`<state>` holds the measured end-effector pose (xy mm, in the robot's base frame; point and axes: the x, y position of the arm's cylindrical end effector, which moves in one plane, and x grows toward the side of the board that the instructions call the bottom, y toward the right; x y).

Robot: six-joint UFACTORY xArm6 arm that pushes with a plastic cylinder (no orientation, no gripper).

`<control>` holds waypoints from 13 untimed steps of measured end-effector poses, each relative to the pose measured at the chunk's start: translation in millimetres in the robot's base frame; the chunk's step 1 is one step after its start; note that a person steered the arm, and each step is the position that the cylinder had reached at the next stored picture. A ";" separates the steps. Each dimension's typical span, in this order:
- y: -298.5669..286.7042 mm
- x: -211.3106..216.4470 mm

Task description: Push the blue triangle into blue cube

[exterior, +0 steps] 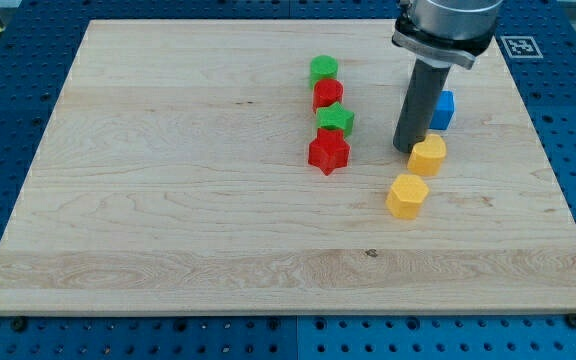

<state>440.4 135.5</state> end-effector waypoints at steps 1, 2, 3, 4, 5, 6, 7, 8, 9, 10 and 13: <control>-3.1 3.6; -8.4 -20.6; -8.4 -65.2; 0.2 -105.6; 6.8 -146.9; 18.2 -184.2; 48.9 -194.7; 80.8 -194.7; 89.6 -194.7; 85.6 -194.7; 58.2 -123.9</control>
<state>316.5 193.7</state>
